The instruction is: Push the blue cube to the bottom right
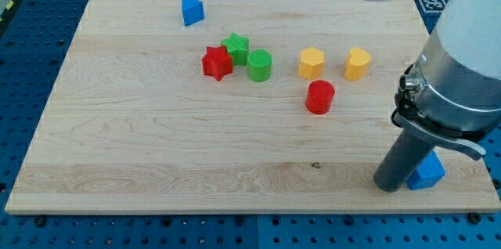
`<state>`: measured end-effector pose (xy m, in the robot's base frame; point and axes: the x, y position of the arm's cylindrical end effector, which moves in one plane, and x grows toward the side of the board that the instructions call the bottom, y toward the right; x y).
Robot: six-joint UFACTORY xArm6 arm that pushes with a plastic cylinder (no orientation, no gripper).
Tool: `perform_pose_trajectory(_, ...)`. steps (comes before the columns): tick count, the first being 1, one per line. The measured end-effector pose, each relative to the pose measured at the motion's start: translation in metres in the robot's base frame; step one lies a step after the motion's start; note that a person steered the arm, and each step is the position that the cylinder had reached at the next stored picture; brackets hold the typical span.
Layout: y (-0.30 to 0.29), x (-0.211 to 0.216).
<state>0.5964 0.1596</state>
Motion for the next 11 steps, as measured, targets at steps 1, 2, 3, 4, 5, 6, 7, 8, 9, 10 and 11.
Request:
perform_pose_trajectory(1,-0.012,-0.004)
perform_pose_trajectory(2,-0.019,-0.006)
perform_pose_trajectory(3,-0.019,-0.008)
perform_pose_trajectory(4,-0.010,-0.008)
perform_pose_trajectory(5,0.000,-0.010)
perform_pose_trajectory(6,0.012,-0.010)
perform_pose_trajectory(7,0.013,-0.010)
perform_pose_trajectory(8,0.013,-0.010)
perform_pose_trajectory(9,0.024,-0.010)
perform_pose_trajectory(10,0.050,-0.010)
perform_pose_trajectory(11,0.068,-0.010)
